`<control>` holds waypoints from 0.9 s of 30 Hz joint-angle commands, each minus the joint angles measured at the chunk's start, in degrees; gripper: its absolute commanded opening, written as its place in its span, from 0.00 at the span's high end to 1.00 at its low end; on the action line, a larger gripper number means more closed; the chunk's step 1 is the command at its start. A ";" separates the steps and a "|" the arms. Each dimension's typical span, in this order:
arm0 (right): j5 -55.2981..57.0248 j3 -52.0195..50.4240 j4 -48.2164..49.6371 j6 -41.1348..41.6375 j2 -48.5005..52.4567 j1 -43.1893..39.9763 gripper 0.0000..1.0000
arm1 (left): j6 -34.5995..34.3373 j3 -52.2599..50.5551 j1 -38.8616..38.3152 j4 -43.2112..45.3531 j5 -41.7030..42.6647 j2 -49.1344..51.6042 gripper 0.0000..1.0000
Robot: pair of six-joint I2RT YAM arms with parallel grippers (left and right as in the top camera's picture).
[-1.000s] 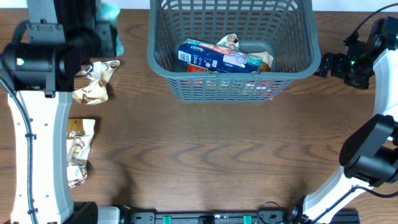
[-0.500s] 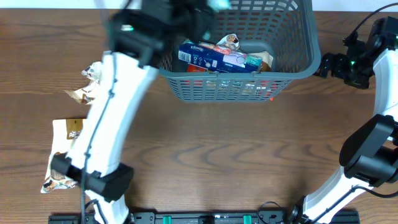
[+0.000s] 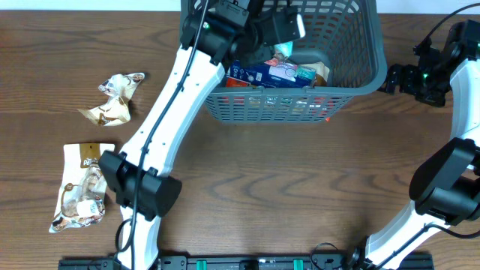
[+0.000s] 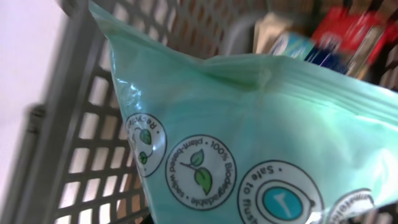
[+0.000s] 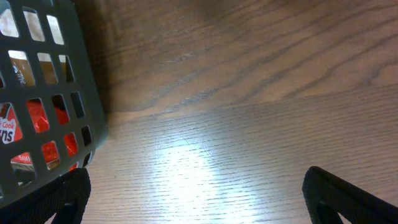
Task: Pack container
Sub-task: 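Lift the wipe pack and carry it into the basket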
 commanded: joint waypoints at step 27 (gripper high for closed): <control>-0.15 0.02 -0.26 -0.68 0.31 0.70 0.01 | -2.56 1.55 3.78 -3.48 -0.28 3.67 0.01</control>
